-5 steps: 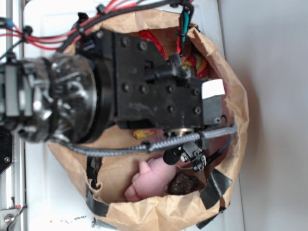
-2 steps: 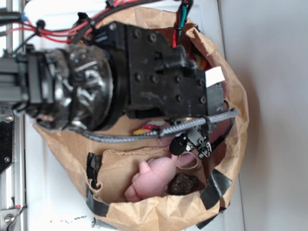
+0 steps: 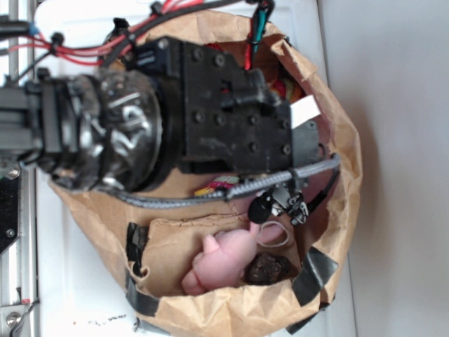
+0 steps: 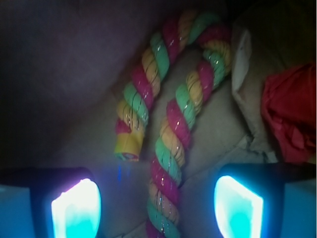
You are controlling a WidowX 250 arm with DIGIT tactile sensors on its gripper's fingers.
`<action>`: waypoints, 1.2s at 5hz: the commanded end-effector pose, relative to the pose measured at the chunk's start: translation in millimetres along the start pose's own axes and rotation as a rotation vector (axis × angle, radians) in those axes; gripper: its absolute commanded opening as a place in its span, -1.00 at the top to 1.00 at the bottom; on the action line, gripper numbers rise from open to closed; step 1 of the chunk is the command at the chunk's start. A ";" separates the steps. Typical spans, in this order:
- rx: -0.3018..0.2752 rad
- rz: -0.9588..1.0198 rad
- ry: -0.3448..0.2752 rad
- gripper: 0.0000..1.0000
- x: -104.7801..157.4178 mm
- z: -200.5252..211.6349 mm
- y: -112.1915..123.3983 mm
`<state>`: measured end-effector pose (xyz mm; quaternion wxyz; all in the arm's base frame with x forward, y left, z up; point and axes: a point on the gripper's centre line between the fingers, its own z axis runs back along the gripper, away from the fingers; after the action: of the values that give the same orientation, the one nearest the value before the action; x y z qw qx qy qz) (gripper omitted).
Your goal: Grab the multicolored rope.
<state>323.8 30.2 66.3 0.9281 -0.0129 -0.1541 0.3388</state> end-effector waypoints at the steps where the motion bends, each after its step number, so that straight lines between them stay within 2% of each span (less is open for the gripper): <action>1: 0.010 0.006 -0.035 -1.00 5.8 -2.8 -0.5; 4: 0.054 -0.052 -0.055 -1.00 -12.1 -23.4 -6.1; 5: 0.050 -0.045 -0.071 1.00 -11.9 -24.3 -6.8; 6: 0.045 -0.042 -0.079 1.00 -8.6 -24.0 -7.2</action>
<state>324.9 26.0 33.8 0.9258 0.0292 -0.1722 0.3353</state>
